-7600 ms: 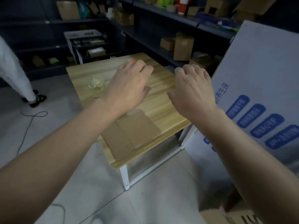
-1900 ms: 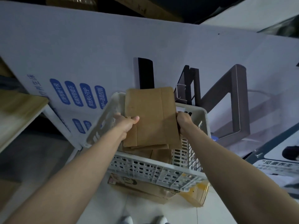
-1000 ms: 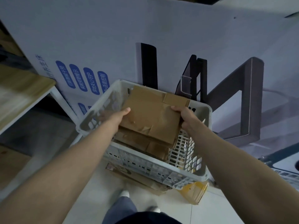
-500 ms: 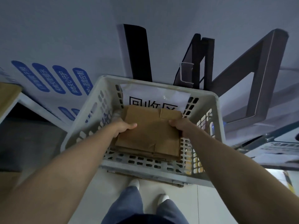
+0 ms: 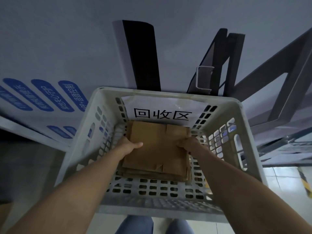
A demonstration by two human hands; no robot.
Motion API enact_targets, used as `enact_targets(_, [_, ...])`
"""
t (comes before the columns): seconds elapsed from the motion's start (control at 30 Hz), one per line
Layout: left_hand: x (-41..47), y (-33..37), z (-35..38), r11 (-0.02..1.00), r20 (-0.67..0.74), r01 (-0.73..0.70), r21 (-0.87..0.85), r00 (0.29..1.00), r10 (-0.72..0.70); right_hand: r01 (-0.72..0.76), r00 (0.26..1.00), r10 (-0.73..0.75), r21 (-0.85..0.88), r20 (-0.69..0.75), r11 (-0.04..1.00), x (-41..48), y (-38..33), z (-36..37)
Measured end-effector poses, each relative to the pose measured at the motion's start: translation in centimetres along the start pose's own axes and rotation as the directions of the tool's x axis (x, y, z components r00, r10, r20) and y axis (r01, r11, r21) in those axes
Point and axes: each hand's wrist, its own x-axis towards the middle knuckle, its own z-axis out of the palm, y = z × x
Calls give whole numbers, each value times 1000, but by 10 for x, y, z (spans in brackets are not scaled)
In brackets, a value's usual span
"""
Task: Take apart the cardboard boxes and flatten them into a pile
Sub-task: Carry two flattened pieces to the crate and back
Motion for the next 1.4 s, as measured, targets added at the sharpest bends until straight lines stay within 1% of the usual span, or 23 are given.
enact_targets(0.07, [5, 3, -2, 1000, 23, 10, 0, 1000, -10, 6, 1000, -6, -18, -11, 1000, 4, 4, -2])
enact_targets(0.13, [9, 6, 0, 999, 60, 30, -20, 998, -29, -9, 999, 10, -26, 39, 1000, 5, 6, -3])
enact_targets(0.23, [15, 5, 9, 995, 118, 49, -82, 992, -39, -91, 989, 96, -54, 116, 994, 4, 9, -1])
enact_targets(0.3, [19, 0, 11, 989, 134, 77, -129, 989, -59, -140, 979, 139, 0, 150, 990, 9, 11, 0])
enact_targets(0.37, [22, -4, 11, 980, 154, 97, -173, 986, -71, -154, 976, 146, 43, 161, 987, 12, 14, 0])
enact_targets(0.5, [30, -10, 11, 973, 138, 98, -207, 988, -71, -171, 974, 158, 66, 163, 983, 20, 12, 5])
enact_targets(0.6, [34, -9, 9, 976, 135, 109, -186, 987, -84, -189, 971, 180, 43, 159, 981, 26, 12, 9])
enact_targets(0.73, [35, -4, 5, 990, 112, 84, -113, 991, -71, -206, 970, 200, 29, 137, 978, 30, 9, 13])
enact_targets(0.83, [36, -4, 6, 996, 44, 93, 4, 995, -93, -183, 975, 185, -23, 125, 983, 30, 8, 21])
enact_targets(0.93, [38, -3, 8, 987, -19, 72, 143, 997, -70, -134, 985, 150, -154, 91, 979, 43, 15, 25])
enact_targets(1.03, [29, 4, 10, 965, -54, 44, 260, 998, -31, -46, 996, 66, -309, 53, 950, 34, 12, 28])
enact_targets(1.1, [17, 12, 15, 938, -128, 35, 345, 992, 11, -35, 999, 41, -369, 8, 929, 28, 11, 33])
enact_targets(1.17, [6, 17, 18, 906, -187, 30, 422, 981, 55, -60, 997, 33, -414, -72, 908, 22, 9, 35])
enact_targets(1.2, [3, 17, 19, 895, -193, 14, 446, 978, 81, -78, 993, 35, -416, -110, 906, 15, 8, 34])
enact_targets(1.27, [-2, 18, 16, 889, -186, -25, 457, 975, 123, -50, 985, -26, -418, -173, 907, 9, 6, 29])
enact_targets(1.33, [-7, 23, 11, 872, -169, -85, 483, 968, 188, 6, 975, -109, -462, -196, 887, 3, 5, 21])
enact_targets(1.4, [-14, 29, 8, 866, -147, -131, 483, 963, 227, 26, 970, -138, -482, -199, 876, -6, 4, 17])
